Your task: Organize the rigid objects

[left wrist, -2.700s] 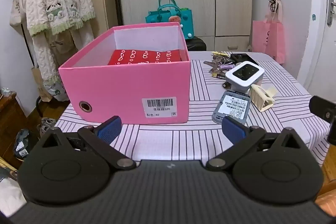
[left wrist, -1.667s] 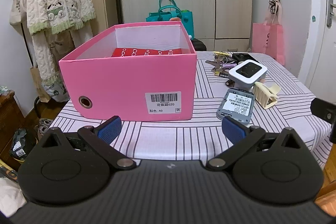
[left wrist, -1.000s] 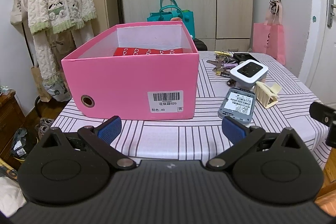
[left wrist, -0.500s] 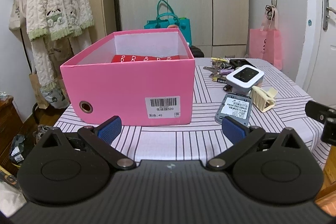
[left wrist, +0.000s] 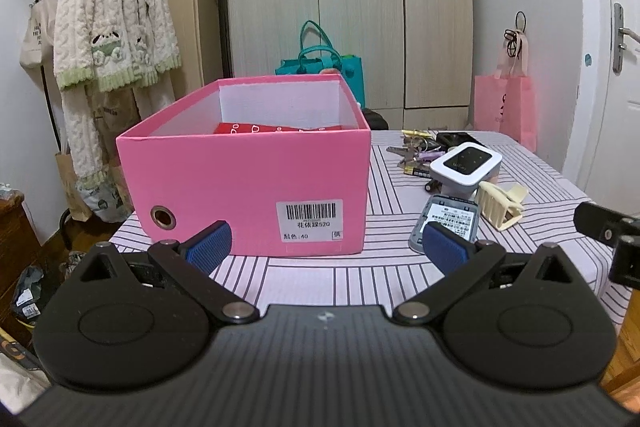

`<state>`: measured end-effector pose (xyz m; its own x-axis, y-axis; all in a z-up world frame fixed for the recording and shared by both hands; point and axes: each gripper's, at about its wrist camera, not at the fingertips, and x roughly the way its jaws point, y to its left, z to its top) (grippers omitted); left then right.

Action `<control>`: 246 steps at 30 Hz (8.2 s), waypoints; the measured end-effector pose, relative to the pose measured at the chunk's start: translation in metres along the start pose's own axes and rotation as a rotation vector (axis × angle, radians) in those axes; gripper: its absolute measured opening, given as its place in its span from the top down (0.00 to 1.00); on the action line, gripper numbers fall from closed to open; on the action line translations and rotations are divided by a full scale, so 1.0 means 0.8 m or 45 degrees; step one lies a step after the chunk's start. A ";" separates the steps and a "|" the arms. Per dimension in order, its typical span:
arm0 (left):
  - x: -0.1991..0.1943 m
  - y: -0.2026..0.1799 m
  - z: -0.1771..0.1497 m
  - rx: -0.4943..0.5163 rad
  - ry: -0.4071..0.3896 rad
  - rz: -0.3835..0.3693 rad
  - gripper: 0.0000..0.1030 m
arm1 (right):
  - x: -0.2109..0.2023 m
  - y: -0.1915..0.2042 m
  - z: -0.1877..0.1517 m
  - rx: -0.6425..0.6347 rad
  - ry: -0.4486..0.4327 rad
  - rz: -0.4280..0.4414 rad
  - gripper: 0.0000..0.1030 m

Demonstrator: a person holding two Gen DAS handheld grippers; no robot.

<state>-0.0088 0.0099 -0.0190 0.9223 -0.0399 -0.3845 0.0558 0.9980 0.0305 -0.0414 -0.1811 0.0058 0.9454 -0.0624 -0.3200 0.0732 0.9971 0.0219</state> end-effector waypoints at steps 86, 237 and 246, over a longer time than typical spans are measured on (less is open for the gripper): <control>0.240 0.228 0.166 0.151 0.727 -0.118 0.94 | 0.196 0.009 0.173 -0.105 0.578 0.445 0.48; 0.272 0.244 0.192 0.069 0.797 -0.203 0.91 | 0.300 -0.015 0.114 0.138 1.017 0.223 0.37; 0.272 0.245 0.192 0.059 0.795 -0.198 0.91 | 0.265 0.034 0.179 -0.057 0.825 0.436 0.37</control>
<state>0.2613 0.1889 0.0447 0.5065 -0.1336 -0.8518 0.2000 0.9792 -0.0346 0.2066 -0.1738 0.0741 0.5346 0.2782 -0.7980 -0.2188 0.9576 0.1873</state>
